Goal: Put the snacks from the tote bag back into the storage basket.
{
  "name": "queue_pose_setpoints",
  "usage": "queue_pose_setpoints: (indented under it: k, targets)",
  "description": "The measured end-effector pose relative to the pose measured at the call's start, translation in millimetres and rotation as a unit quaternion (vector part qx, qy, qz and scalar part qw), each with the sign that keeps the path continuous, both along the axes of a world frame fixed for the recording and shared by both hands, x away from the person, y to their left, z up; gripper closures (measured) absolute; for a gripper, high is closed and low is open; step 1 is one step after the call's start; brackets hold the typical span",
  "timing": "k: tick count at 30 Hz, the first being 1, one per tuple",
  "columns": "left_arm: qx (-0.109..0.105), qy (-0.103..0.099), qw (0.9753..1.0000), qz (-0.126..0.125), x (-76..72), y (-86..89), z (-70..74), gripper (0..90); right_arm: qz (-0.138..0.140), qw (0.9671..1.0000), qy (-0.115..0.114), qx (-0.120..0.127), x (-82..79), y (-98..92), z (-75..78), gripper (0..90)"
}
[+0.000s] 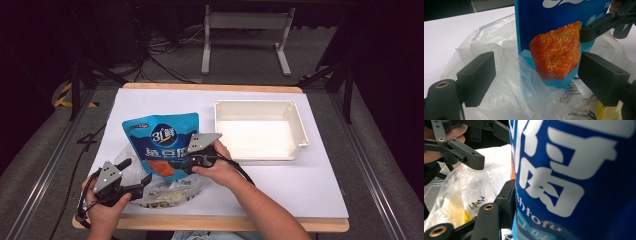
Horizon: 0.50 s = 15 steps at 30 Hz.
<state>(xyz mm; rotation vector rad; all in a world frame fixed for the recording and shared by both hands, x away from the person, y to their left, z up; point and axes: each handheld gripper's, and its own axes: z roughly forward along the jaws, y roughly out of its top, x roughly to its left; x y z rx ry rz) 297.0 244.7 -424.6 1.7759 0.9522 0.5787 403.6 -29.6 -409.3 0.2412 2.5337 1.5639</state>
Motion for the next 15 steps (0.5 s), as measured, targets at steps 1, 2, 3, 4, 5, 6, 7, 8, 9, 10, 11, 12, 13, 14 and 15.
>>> queue_pose_setpoints:
  k: [1,2,3,4,5,6,7,8,9,10,11,12,13,14,15]
  targets:
    - [0.0,0.0,1.0,0.0,0.0,0.1,0.1,15.5,-0.002,1.0,-0.001,0.0,-0.4,0.1,0.2,49.4]
    - [0.0,0.0,1.0,0.0,-0.1,0.2,0.1,15.5,-0.002,1.0,-0.002,-0.001,-0.8,0.4,0.5,49.7]
    - [0.0,0.0,1.0,0.0,0.0,0.4,0.1,15.5,-0.002,1.0,-0.003,-0.001,-1.2,0.7,0.7,49.8]
    - [0.0,0.0,1.0,0.0,0.0,0.3,0.0,15.5,-0.002,1.0,-0.003,-0.002,-1.6,1.0,1.1,50.0]
    - [0.001,0.0,1.0,0.001,-0.1,0.5,0.2,15.5,-0.002,1.0,-0.002,-0.003,-1.4,1.0,1.5,50.2]
    - [0.001,0.0,1.0,0.0,0.0,0.6,0.2,15.5,-0.006,1.0,0.002,-0.003,-1.8,1.1,2.2,50.4]
    - [0.001,0.0,1.0,0.001,0.0,0.8,0.3,15.5,-0.006,1.0,0.002,-0.003,-1.8,1.2,2.7,50.5]
    - [0.0,0.0,1.0,0.0,0.0,0.8,0.2,15.5,-0.005,1.0,0.001,-0.004,-1.9,1.5,3.3,50.6]
    - [0.0,0.0,1.0,0.0,0.1,0.9,0.2,15.5,-0.006,1.0,0.0,-0.003,-2.0,1.7,3.9,50.6]
    - [0.0,0.0,1.0,-0.001,0.2,0.9,0.1,15.5,-0.006,1.0,0.001,-0.004,-2.2,1.8,4.7,50.7]
    - [0.0,0.0,1.0,-0.002,0.6,1.1,-0.1,15.5,-0.006,1.0,0.0,-0.004,-2.4,1.9,5.4,50.6]
    - [0.001,0.001,1.0,-0.002,0.7,1.1,-0.2,15.5,-0.005,1.0,0.001,-0.003,-2.2,2.0,6.3,50.6]
    - [0.001,0.001,1.0,-0.002,0.7,1.1,-0.2,15.5,-0.006,1.0,0.003,-0.001,-2.2,1.9,7.3,50.6]
    - [0.0,0.0,1.0,-0.002,0.6,1.1,-0.1,15.5,-0.006,1.0,0.004,0.001,-1.9,1.8,8.6,50.6]
    - [0.001,0.0,1.0,-0.001,0.4,1.0,0.1,15.5,-0.005,1.0,0.004,0.003,-1.7,1.7,10.2,50.7]
